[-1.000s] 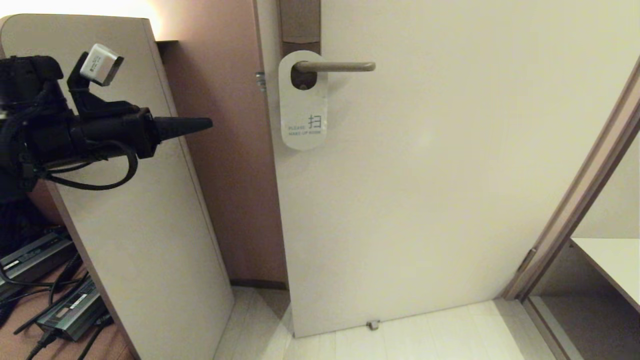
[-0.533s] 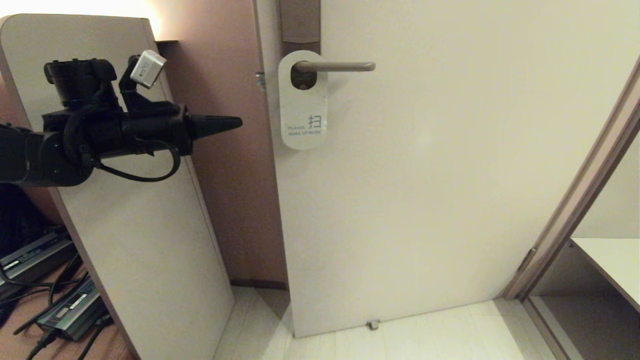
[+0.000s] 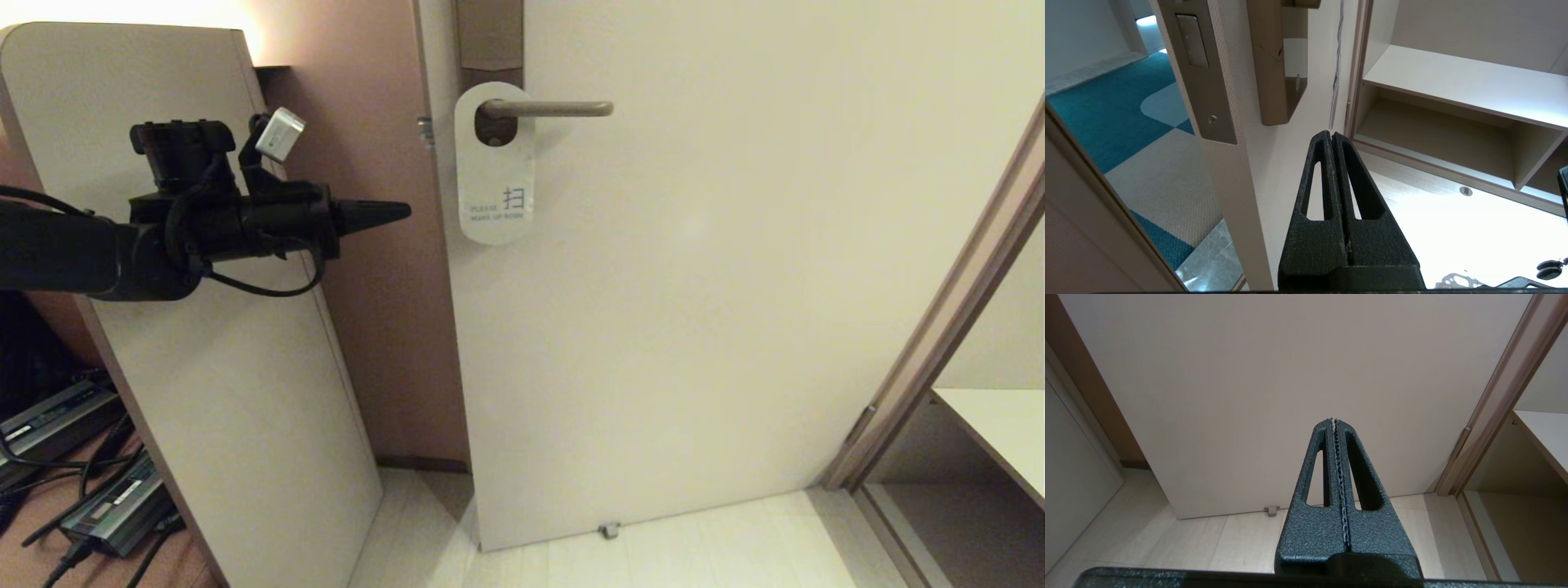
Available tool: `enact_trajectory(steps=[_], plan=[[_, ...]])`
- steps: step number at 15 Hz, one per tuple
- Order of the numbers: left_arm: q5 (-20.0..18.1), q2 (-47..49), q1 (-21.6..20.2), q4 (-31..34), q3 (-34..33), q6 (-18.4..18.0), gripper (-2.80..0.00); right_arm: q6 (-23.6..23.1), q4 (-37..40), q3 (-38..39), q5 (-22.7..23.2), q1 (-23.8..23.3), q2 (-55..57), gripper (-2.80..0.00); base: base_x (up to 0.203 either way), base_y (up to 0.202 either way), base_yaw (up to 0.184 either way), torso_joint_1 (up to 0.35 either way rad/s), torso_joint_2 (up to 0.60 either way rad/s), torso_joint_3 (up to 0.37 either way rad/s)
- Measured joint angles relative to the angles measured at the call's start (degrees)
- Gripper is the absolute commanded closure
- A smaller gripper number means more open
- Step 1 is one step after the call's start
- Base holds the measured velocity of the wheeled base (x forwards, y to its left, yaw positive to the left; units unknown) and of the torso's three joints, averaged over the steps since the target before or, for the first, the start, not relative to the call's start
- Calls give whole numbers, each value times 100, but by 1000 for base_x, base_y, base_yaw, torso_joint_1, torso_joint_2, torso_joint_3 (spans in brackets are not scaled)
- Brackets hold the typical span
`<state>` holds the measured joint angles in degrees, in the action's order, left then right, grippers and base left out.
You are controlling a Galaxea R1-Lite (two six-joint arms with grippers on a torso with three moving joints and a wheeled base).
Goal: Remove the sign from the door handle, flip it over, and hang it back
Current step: Take down the sign
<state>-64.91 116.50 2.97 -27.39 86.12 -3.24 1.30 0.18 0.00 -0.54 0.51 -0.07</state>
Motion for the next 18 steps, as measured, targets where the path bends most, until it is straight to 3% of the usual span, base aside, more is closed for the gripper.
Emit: enact_trajectory(steps=[10,11,18], plan=[[-2,-19,151,-2,-24,-11,0,2,0,0,2,1,2,0,0,0,0,0,0,0],[-5,-39,166,-5,-33,-14,-280,2,0,0,2,1,2,0,0,0,0,0,0,0],[-2,-242,251,0,-236,-210,-280,2,0,0,2,0,2,0,0,0,0,0,0,0]])
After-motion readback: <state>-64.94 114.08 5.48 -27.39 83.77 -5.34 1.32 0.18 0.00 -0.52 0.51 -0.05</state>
